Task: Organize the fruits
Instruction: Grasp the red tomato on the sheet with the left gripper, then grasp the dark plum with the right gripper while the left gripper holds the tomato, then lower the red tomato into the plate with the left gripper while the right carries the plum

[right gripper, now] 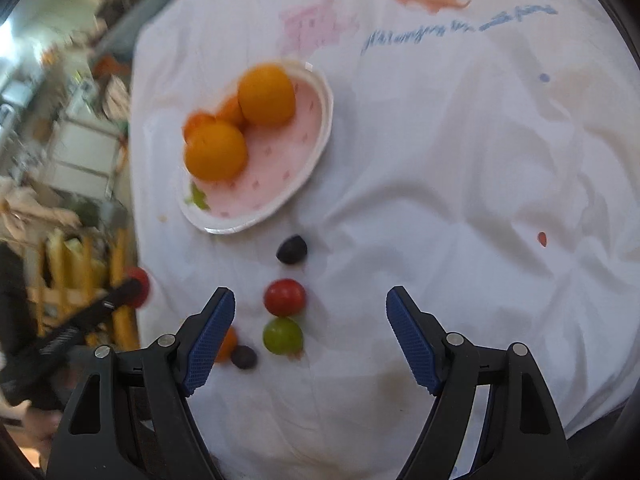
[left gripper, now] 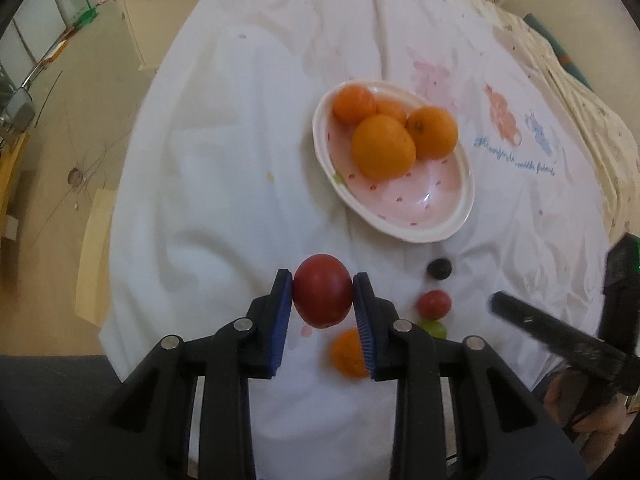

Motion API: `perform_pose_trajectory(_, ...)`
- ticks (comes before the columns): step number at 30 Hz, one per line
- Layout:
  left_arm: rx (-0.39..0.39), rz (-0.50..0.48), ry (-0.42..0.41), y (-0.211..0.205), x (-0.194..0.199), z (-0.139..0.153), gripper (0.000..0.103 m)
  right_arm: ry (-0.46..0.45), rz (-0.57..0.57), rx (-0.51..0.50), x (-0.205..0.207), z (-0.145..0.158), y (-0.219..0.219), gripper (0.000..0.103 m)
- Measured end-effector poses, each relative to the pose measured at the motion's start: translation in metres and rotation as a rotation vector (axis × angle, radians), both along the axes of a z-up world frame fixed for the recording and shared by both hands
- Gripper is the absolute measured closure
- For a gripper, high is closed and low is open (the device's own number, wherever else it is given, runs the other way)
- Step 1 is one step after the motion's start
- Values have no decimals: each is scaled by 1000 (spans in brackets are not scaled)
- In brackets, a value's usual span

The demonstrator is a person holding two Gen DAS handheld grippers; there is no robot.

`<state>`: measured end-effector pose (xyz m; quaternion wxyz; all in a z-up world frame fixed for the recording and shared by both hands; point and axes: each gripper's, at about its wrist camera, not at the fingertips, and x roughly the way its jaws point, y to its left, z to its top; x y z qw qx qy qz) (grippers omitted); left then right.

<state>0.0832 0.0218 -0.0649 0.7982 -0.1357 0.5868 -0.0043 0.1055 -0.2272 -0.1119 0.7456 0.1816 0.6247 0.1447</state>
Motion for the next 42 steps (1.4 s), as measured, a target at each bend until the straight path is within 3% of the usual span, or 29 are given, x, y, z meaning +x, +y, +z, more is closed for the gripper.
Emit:
perform_pose_trajectory(3, -9, 5, -12, 1, 2, 3, 76, 12, 40, -9, 9, -4, 19, 40)
perform_pose_trajectory(7, -5, 12, -27, 4, 2, 5, 76, -8, 133, -137, 23, -12, 50, 51)
perform_pose_trajectory(11, -15, 21, -23, 6, 1, 3, 76, -1, 192, -210, 33, -23, 70, 60)
perform_pose_trajectory(16, -36, 35, -12, 11, 1, 1, 76, 9, 233, -298, 35, -31, 80, 78)
perform_pose_trajectory(24, -31, 38, -4, 13, 1, -2, 76, -50, 233, -241, 28, -8, 60, 79)
perform_pose_trajectory(30, -11, 40, 12, 13, 3, -8, 76, -99, 203, -158, 16, 17, 19, 79)
perform_pose_trajectory(36, 4, 59, 37, 14, 4, -18, 76, -166, 148, -95, 14, 34, -15, 79)
perform_pose_trajectory(42, 16, 73, 9, 17, 4, -18, 76, -196, 65, -12, 27, 40, -28, 79)
